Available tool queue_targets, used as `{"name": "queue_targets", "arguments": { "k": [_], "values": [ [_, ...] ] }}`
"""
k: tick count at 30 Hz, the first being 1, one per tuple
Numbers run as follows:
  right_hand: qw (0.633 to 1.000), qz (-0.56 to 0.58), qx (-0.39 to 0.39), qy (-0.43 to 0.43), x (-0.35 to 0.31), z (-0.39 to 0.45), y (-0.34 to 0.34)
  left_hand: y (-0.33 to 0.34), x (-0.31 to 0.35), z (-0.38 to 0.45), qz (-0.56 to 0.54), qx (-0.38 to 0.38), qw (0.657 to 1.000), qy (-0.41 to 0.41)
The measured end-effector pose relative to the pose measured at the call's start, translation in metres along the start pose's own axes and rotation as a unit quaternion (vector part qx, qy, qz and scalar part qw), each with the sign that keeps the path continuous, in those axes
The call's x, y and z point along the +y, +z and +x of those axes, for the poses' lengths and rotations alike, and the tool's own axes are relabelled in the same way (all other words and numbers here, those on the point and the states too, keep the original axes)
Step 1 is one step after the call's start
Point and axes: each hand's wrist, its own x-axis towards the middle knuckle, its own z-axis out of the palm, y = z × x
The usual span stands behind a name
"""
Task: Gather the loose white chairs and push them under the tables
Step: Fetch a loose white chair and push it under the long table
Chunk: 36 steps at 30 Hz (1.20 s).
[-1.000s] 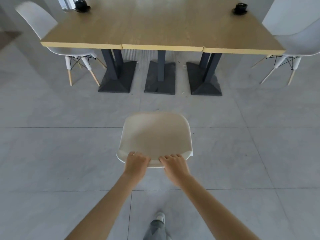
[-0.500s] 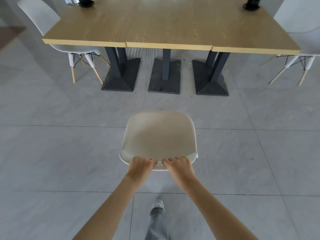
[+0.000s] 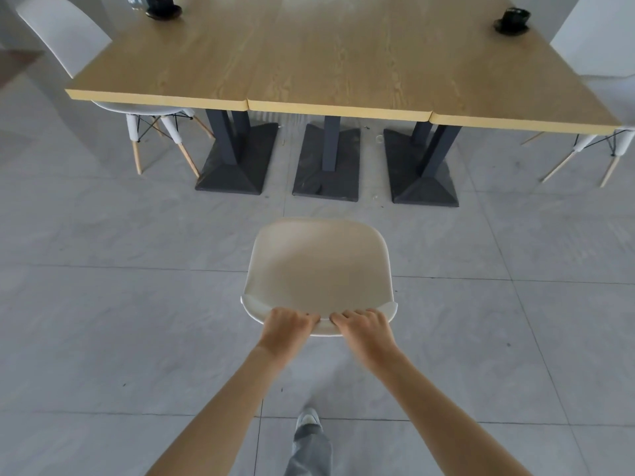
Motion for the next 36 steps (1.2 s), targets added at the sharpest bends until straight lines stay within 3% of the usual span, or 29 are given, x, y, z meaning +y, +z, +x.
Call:
{"name": "queue_targets", "arguments": {
  "k": [4,13,16,21,36],
  "values": [
    [1.0,0.009,0.005,0.004,0.011,0.037,-0.007,-0.006,-0.019,0.042,-0.009,-0.046,0.999,0.01],
    [1.0,0.018,0.014,0.001,0.037,0.108,-0.014,-0.02,-0.051,0.109,0.029,0.002,0.999,0.025],
    [1.0,0.019,0.014,-0.007,0.049,0.13,-0.016,-0.023,-0.062,0.132,0.013,-0.058,0.998,0.023],
    [1.0,0.02,0.015,-0.019,0.071,0.174,-0.023,-0.019,-0.078,0.178,0.025,-0.07,0.997,0.027],
    [0.999,0.025,0.015,-0.023,0.141,0.306,-0.034,-0.055,-0.116,0.315,-0.017,0.019,1.0,-0.003]
  ]
}}
